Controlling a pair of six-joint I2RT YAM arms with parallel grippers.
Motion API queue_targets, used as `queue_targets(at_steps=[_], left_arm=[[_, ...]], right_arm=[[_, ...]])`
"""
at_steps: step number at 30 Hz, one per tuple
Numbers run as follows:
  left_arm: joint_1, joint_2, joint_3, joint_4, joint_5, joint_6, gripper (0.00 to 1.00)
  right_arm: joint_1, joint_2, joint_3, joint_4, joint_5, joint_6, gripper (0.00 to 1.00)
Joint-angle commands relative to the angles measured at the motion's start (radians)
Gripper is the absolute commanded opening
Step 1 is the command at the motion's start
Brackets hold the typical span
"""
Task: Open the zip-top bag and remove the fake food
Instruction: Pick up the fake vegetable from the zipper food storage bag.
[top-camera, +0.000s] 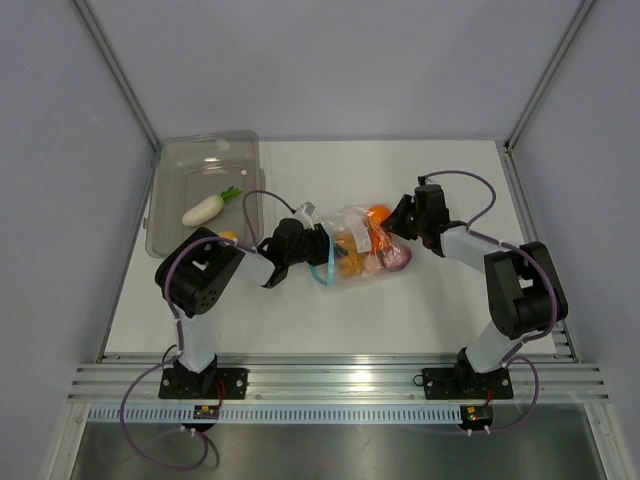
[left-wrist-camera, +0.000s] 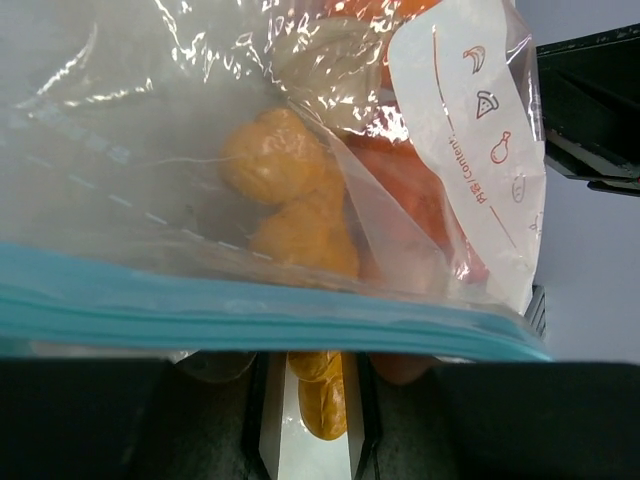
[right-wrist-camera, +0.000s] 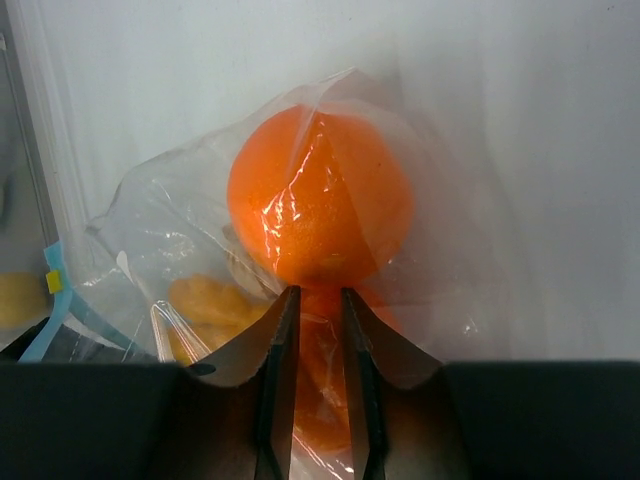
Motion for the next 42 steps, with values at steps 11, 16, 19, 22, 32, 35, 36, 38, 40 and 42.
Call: queue_targets(at_steps=[11,16,19,22,32,35,36,38,40,42], left_arm=[[0.046,-0.11,-0.06,0.078,0.038,-0.002,0.12],[0.055,-0.15,-0.078,0.061,0.036,0.003,0.12],[0.063,-0.168,-0.085,0.054,0.044,0.0,0.12],[0.07,-0.197,-0.089,0.029,0.043,0.006,0.11],[0.072,-0.191,-0.051,-0.09,0.055,0.046,0.32],[0.072,-0.173,-0.063,-0.078,0.043,0.029,0.52],[0.072,-0.168,-0.062,-0.081,0.039,0.032,0.54],[0.072,-0.159,-0.06,-0.08,0.033,0.032,0.57],[0.072,-0.142,-0.048,-0.078,0.023,0.038,0.59],[0.072,-0.125,-0.039,-0.066,0.018,0.038,0.59]], right_arm=[[0.135,-0.187,0.048,-0.102,0.233,-0.141,0.73],[0.175,-0.118,0.117,-0.179,0.264,-0.189,0.78],[0.178,-0.084,0.135,-0.191,0.295,-0.196,0.78],[0.176,-0.053,0.16,-0.205,0.312,-0.207,0.74],[0.178,-0.009,0.189,-0.221,0.332,-0.218,0.35],[0.176,-0.013,0.187,-0.217,0.322,-0.218,0.35],[0.176,-0.013,0.184,-0.219,0.321,-0.216,0.35],[0.176,-0.016,0.183,-0.211,0.315,-0.215,0.36],[0.176,-0.013,0.181,-0.208,0.301,-0.213,0.36],[0.176,-0.01,0.18,-0.205,0.295,-0.209,0.36]])
